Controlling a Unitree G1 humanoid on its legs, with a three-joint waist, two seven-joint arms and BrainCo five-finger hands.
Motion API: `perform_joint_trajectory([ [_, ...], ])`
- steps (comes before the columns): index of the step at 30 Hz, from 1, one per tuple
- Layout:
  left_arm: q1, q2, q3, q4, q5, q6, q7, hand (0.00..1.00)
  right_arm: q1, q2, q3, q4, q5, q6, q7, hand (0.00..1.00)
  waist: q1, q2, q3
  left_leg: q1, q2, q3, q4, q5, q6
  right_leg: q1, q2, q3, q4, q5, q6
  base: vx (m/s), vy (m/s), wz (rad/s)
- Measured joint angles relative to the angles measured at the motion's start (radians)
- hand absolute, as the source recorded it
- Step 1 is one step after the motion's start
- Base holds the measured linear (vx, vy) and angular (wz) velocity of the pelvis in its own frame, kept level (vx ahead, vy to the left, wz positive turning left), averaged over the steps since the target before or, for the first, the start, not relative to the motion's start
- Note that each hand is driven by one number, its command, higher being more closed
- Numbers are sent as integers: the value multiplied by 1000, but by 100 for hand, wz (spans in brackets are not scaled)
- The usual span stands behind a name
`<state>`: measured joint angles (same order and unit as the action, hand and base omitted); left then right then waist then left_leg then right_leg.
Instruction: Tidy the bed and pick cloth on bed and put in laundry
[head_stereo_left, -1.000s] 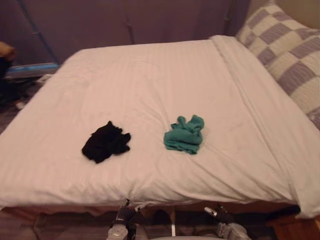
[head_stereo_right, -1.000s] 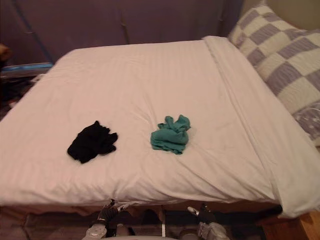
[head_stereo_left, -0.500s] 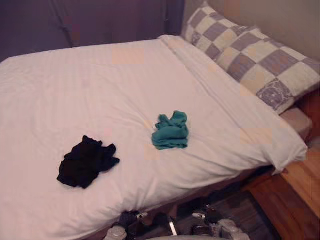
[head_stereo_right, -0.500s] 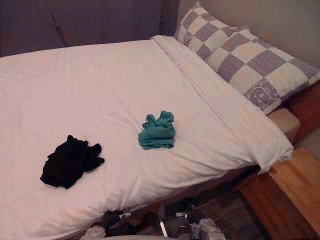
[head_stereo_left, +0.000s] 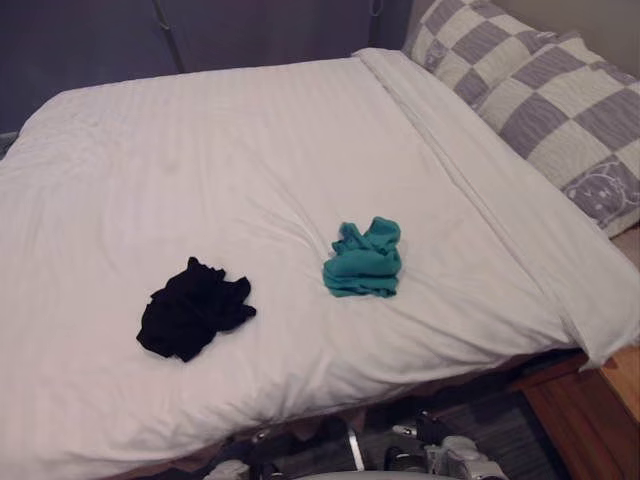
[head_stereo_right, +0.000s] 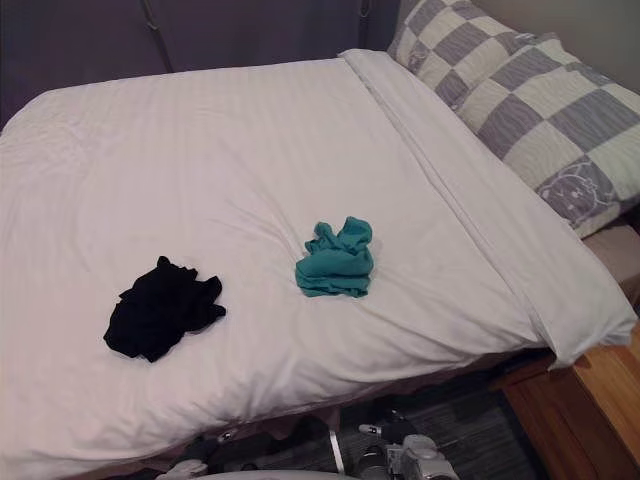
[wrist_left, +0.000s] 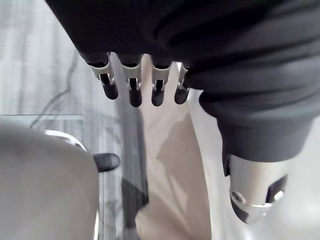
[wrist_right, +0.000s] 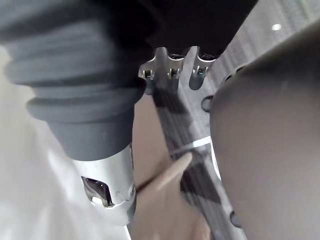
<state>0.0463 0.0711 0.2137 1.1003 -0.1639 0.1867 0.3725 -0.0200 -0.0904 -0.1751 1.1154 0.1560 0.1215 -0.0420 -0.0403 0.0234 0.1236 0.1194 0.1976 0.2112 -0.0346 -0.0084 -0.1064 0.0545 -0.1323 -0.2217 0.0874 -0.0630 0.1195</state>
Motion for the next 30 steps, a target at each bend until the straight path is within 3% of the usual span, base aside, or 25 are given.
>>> perform_joint_trajectory([
  [5, 94, 42, 281, -8, -2, 0, 60, 0, 66, -43, -193, -27, 89, 18, -118, 0, 21, 0, 0, 2, -10, 13, 2, 5, 9, 37, -18, -49, -3, -19, 9, 62, 21, 30],
  [7, 122, 96, 402, -34, 7, -19, 67, 0, 83, -119, -282, -51, 90, 18, -132, 0, 35, 5, -3, 12, -8, 31, -4, 6, 6, 51, -19, -59, -3, -23, 9, 18, 17, 13],
  [10, 128, 177, 467, -87, 36, -78, 62, 0, 85, -211, -355, -109, 63, 4, -142, 0, 54, 17, -15, 21, -7, 49, -35, 19, -15, 52, -18, -63, -3, -24, 11, -38, 12, 0],
  [12, 123, 268, 490, -192, 94, -158, 55, 0, 36, -292, -380, -127, 10, -7, -189, 0, 55, 18, -30, 16, -6, 56, -38, 20, -16, 46, -18, -66, -4, -24, 11, -52, 15, 3],
  [15, 66, 392, 402, -306, 138, -225, 66, 0, 1, -335, -375, -210, -95, -30, -252, 0, 57, 18, -39, 14, -8, 60, -61, 35, -24, 37, -19, -67, -2, -25, 6, -5, 6, 3],
  [17, 26, 446, 326, -384, 155, -244, 71, 0, -28, -352, -335, -265, -160, -30, -286, 0, 57, 17, -40, -3, -9, 64, -60, 38, -25, 14, -19, -58, -2, -18, 8, 11, 10, -5],
  [19, -52, 503, 210, -483, 196, -244, 71, 0, -58, -379, -235, -371, -231, -2, -306, 0, 54, 17, -39, -13, -10, 68, -58, 45, -28, -10, -18, -47, -2, -8, 11, 57, 22, -13],
  [22, -152, 518, 105, -635, 236, -235, 54, 0, -115, -408, -148, -480, -318, 55, -301, 0, 47, 17, -39, -13, -17, 84, -58, 46, -29, -22, -20, -24, -3, -4, 8, 75, 23, -17],
  [26, -238, 546, 13, -707, 266, -228, -5, 0, -195, -453, -69, -488, -377, 66, -275, 0, 22, 21, -36, -12, -25, 92, -44, 47, -29, -22, -28, -10, -4, -3, 6, 84, 23, -9],
  [30, -404, 567, -110, -704, 266, -206, -106, 0, -343, -497, 44, -508, -395, 75, -236, 0, 3, 19, 25, -50, -22, 99, 5, 47, -29, -55, -28, 29, 0, 6, -6, -11, -8, -16],
])
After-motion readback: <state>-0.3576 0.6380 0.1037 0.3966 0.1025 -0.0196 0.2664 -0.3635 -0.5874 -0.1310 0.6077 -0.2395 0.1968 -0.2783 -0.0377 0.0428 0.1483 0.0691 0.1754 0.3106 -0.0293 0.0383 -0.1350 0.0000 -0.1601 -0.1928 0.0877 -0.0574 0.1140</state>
